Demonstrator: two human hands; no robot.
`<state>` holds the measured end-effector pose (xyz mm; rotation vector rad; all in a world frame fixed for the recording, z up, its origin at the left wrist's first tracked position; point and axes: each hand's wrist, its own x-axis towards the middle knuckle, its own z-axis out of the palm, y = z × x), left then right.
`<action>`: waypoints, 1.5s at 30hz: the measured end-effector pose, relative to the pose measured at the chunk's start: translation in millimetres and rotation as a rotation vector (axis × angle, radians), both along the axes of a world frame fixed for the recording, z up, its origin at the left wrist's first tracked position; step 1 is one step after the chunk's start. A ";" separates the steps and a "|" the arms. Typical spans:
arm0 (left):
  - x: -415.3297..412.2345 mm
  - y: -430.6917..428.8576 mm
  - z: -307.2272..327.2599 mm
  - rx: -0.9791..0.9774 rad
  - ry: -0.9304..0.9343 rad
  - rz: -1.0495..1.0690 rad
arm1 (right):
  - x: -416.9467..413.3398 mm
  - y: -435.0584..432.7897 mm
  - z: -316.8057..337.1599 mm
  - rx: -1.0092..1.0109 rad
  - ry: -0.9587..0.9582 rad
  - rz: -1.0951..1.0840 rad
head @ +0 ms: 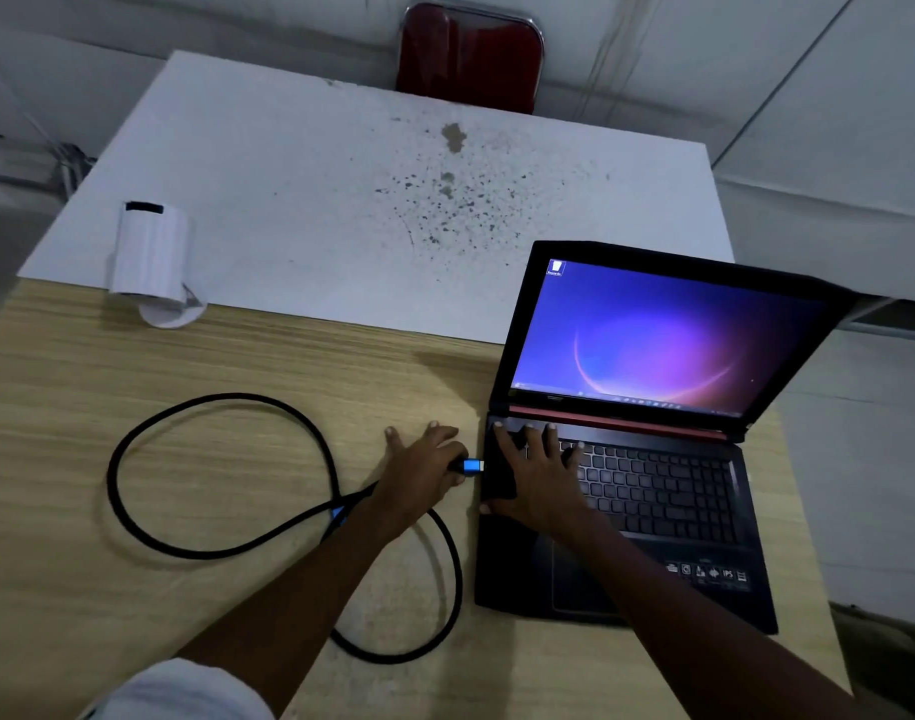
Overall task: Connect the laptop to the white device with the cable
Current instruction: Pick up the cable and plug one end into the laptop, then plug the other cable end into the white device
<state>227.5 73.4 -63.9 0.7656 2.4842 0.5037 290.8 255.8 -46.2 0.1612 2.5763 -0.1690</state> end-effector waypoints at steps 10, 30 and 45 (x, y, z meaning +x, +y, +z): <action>-2.6 10.6 4.4 -0.096 0.040 -0.054 | -2.0 -4.0 0.2 -0.003 -0.004 -0.019; -39.2 -84.5 32.1 -0.152 0.156 0.012 | -8.3 -10.3 28.6 0.042 -0.110 -0.004; -53.5 -162.6 36.0 -0.443 0.472 -0.066 | -42.6 -128.0 28.8 -0.479 -0.036 0.079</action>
